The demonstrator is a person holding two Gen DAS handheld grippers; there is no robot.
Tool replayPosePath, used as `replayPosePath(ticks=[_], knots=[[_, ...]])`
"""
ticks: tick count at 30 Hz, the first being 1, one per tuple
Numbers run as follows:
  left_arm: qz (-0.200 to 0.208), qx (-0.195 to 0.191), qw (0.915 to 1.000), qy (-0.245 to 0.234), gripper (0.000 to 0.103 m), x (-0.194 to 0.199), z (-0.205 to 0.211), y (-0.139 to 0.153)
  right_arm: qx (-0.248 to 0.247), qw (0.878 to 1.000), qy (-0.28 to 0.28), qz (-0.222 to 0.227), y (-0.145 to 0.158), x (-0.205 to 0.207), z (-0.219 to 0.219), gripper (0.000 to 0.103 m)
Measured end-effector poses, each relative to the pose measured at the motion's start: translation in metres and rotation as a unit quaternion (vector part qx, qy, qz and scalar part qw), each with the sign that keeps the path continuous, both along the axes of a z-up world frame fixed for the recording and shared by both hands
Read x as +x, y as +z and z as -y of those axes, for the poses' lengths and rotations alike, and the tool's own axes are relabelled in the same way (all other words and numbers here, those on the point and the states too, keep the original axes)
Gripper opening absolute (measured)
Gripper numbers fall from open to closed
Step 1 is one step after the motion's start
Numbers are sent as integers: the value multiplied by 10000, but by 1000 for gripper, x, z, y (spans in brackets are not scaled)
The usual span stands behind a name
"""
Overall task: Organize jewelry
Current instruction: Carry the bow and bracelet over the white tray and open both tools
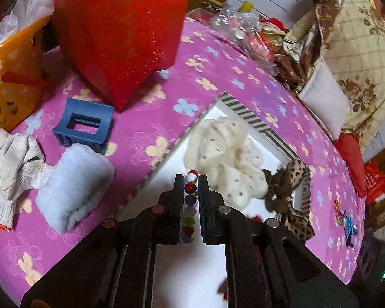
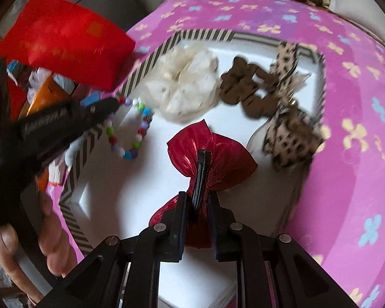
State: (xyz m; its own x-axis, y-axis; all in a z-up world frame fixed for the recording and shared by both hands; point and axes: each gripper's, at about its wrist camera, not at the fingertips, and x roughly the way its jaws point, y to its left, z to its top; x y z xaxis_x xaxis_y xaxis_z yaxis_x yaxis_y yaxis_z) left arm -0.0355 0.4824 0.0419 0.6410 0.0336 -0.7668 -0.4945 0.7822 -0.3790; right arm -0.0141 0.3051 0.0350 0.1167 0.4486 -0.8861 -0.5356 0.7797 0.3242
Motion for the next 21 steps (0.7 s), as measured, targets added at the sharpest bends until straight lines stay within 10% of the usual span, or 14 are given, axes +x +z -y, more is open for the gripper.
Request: replayPosePath(ticks=[8,13,21], knots=[[300,-114,9995,-78,48,-8,-1,13,130,9990,389,-185,-1,-34,4,15],[502,-129,9986,-44,52,-16,-3,19,236,9989,372,162,10,-45,8,53],[556,47,9984,-128,52,-17,11,24,288,9941,150,1034,55,-71,57,53]])
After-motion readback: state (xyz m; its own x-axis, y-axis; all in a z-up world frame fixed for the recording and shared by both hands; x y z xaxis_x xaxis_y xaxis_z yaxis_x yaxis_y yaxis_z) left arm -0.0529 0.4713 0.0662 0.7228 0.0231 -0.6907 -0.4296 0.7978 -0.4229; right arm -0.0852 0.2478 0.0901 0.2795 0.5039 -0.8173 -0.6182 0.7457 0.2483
